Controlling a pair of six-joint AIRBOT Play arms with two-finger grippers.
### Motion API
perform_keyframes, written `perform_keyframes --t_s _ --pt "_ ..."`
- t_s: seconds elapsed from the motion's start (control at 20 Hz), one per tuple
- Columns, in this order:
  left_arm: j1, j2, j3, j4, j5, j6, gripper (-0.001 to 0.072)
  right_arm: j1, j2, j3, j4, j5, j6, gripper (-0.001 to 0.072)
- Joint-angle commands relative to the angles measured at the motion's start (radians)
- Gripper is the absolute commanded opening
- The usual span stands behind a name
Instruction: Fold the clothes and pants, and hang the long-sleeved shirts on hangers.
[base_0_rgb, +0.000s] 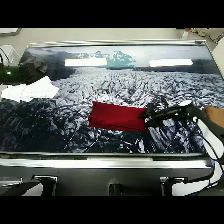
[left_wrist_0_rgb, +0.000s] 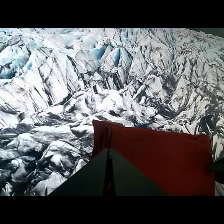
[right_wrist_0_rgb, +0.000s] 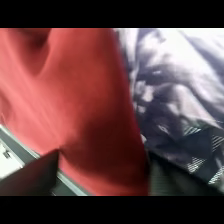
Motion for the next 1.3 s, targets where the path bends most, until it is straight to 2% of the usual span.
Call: perform_keyframes --t_s 0.0,0.05,0.1,0.25,0.5,0.65,0.9,1.15,1.25 --pt "-0.018 0.001 0.0 -0.003 0.001 -0.008 0.0024 0.045 -0.019 -0.02 0.107 -0.045 -0.106 0.0279" --pt "-0.021 0.001 0.0 -0.003 0.001 -0.008 0.0024 0.051 -0.018 -0.014 0.136 -0.034 -0.135 0.0114" --pt "-0.021 0.001 0.0 -0.003 0.001 -0.008 0.0024 0.05 -0.016 -0.002 0.164 -0.011 -0.151 0.0039" --pt "-0.02 0.001 0.0 -0.003 0.003 -0.007 0.0024 0.009 0.03 0.117 0.122 0.092 -0.127 0.004" --pt "-0.02 0.001 0.0 -0.003 0.004 -0.003 0.0024 -0.191 0.116 0.469 -0.11 0.207 0.134 0.0039" --pt "-0.02 0.001 0.0 -0.003 0.004 -0.002 0.0024 -0.362 0.116 0.668 -0.179 0.295 0.241 0.0039" --pt "-0.026 0.001 0.0 -0.003 0.003 -0.002 0.0024 -0.642 0.116 0.88 -0.237 0.363 0.318 0.0039" --pt "-0.047 0.001 0.0 -0.003 0.003 0.008 0.0024 -0.901 0.116 0.967 -0.229 0.332 0.419 0.0037" --pt "-0.051 0.001 0.0 -0.003 0.003 0.022 0.0024 -0.987 0.125 0.973 -0.179 0.322 0.442 0.0036"
